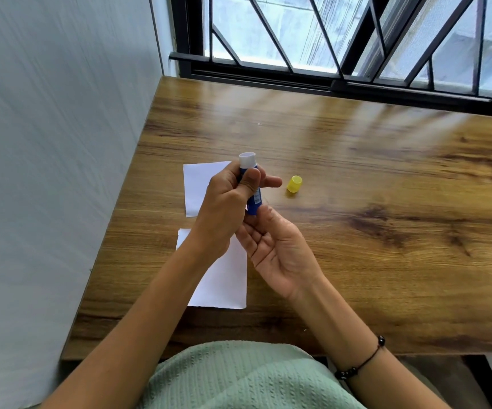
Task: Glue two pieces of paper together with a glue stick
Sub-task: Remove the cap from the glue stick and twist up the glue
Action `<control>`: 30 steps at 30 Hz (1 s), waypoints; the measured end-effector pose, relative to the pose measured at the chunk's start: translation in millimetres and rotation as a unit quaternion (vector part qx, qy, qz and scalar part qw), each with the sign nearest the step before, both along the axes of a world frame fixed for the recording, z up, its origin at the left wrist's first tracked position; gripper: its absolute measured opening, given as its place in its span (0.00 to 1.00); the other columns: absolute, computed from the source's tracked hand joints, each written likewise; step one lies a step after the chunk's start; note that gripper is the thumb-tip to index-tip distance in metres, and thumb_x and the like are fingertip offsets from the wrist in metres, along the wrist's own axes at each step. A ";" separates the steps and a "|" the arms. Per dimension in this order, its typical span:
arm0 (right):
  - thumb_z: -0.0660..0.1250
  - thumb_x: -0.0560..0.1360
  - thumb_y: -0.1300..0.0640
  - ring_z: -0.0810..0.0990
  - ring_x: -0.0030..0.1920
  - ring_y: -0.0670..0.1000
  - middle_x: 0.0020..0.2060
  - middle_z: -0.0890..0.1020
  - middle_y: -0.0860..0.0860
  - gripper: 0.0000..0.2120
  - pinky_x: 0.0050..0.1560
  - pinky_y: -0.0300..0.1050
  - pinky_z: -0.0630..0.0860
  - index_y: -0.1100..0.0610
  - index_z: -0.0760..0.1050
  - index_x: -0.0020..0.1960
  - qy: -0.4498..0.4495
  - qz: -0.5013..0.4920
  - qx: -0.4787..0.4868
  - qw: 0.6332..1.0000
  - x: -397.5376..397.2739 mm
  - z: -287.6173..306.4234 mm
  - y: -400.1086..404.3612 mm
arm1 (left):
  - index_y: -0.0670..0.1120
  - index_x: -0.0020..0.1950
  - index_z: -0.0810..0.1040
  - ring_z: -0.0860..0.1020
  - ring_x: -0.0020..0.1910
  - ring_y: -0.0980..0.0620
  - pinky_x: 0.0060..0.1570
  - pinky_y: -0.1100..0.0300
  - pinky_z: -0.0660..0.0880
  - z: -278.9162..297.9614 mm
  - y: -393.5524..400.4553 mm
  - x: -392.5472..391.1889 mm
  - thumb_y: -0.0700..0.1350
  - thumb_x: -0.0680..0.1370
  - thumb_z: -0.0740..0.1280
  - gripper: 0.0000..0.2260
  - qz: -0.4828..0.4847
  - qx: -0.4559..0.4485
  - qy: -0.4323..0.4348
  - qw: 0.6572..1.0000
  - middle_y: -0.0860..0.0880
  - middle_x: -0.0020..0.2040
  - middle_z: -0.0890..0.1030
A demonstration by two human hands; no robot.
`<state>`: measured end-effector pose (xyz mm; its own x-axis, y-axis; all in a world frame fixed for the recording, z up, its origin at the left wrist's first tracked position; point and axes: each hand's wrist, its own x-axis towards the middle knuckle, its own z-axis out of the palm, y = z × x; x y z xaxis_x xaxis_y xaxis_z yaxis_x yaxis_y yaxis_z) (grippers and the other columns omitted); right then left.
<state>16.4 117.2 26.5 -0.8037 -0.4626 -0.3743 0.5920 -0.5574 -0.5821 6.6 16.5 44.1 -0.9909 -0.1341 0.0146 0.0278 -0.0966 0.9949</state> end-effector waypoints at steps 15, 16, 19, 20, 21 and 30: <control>0.63 0.72 0.54 0.84 0.36 0.50 0.35 0.84 0.56 0.13 0.39 0.39 0.81 0.62 0.75 0.52 -0.012 0.008 -0.004 1.000 1.7 -0.9 -0.4 | 0.48 0.43 0.72 0.80 0.46 0.51 0.48 0.56 0.77 2.4 0.5 4.0 0.44 0.80 0.56 0.08 0.005 -0.007 0.010 1.000 0.50 0.45 0.82; 0.63 0.71 0.57 0.84 0.37 0.51 0.36 0.84 0.56 0.14 0.39 0.40 0.82 0.61 0.74 0.54 -0.001 0.010 -0.002 1.000 1.6 -0.6 0.1 | 0.48 0.43 0.72 0.80 0.46 0.51 0.47 0.56 0.77 2.2 0.0 3.9 0.44 0.80 0.55 0.08 0.003 -0.007 0.009 1.000 0.50 0.46 0.82; 0.62 0.73 0.62 0.84 0.37 0.50 0.36 0.84 0.55 0.09 0.38 0.39 0.82 0.61 0.74 0.53 0.003 0.000 -0.006 1.000 1.3 -2.0 0.8 | 0.48 0.43 0.72 0.81 0.47 0.51 0.48 0.56 0.77 2.1 1.6 3.6 0.44 0.80 0.56 0.08 -0.003 -0.010 0.012 1.000 0.49 0.46 0.83; 0.61 0.74 0.61 0.84 0.36 0.50 0.35 0.84 0.55 0.08 0.38 0.39 0.82 0.61 0.75 0.52 -0.005 -0.005 -0.008 1.000 1.4 -2.6 0.7 | 0.48 0.43 0.72 0.80 0.47 0.52 0.49 0.56 0.76 1.9 2.6 3.6 0.44 0.80 0.56 0.08 -0.003 -0.015 0.013 1.000 0.50 0.46 0.83; 0.61 0.75 0.59 0.84 0.36 0.50 0.35 0.84 0.55 0.09 0.38 0.40 0.82 0.62 0.76 0.50 -0.015 -0.009 -0.012 1.000 1.6 -3.1 0.5 | 0.49 0.43 0.72 0.80 0.46 0.53 0.50 0.56 0.76 1.9 3.4 3.8 0.44 0.80 0.56 0.08 -0.003 -0.017 0.015 1.000 0.50 0.46 0.83; 0.64 0.70 0.57 0.84 0.36 0.50 0.36 0.84 0.56 0.15 0.38 0.39 0.81 0.62 0.74 0.54 -0.010 0.013 -0.013 1.000 2.8 -1.3 2.1 | 0.48 0.43 0.72 0.80 0.46 0.50 0.45 0.56 0.77 0.1 1.6 3.8 0.44 0.80 0.55 0.09 0.000 -0.017 0.008 1.000 0.52 0.46 0.83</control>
